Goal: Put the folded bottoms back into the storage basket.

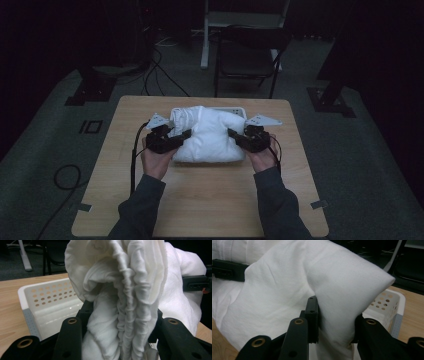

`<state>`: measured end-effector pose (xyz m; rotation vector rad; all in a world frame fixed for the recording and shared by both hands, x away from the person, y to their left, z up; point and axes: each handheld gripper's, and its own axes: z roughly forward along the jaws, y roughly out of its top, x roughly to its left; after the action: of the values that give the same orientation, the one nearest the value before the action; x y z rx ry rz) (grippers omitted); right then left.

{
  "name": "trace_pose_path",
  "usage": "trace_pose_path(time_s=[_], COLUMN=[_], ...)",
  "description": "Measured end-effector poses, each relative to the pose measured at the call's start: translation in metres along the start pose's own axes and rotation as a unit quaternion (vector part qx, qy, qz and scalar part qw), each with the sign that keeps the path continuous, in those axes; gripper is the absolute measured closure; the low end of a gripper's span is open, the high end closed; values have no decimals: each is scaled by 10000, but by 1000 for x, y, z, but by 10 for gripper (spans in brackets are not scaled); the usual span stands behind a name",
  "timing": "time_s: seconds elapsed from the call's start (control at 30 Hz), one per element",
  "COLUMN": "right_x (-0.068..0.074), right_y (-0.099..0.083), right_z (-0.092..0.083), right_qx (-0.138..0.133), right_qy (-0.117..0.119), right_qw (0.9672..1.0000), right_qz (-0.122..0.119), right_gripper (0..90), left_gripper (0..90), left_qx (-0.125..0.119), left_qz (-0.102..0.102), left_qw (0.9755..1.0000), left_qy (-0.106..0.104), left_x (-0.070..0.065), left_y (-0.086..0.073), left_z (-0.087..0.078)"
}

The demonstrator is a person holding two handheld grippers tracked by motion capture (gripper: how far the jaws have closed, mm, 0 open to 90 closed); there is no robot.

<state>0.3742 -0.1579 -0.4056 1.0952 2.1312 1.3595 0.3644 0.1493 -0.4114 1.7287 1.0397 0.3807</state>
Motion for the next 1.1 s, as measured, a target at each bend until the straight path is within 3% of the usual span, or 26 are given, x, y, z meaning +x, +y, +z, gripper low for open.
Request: trace_pose_path(time_s=[1.1], right_x=[-17], right_y=[15], right_z=[17], right_qx=[-68], right_qy=[-177], right_qw=[9996], right_qz=[195], right_gripper=[712], left_gripper=[555], left_qx=[-112], left_qz=[-139], left_qw=[9998], left_qy=[129], left_x=[14], left_y=[13], left_z=[25])
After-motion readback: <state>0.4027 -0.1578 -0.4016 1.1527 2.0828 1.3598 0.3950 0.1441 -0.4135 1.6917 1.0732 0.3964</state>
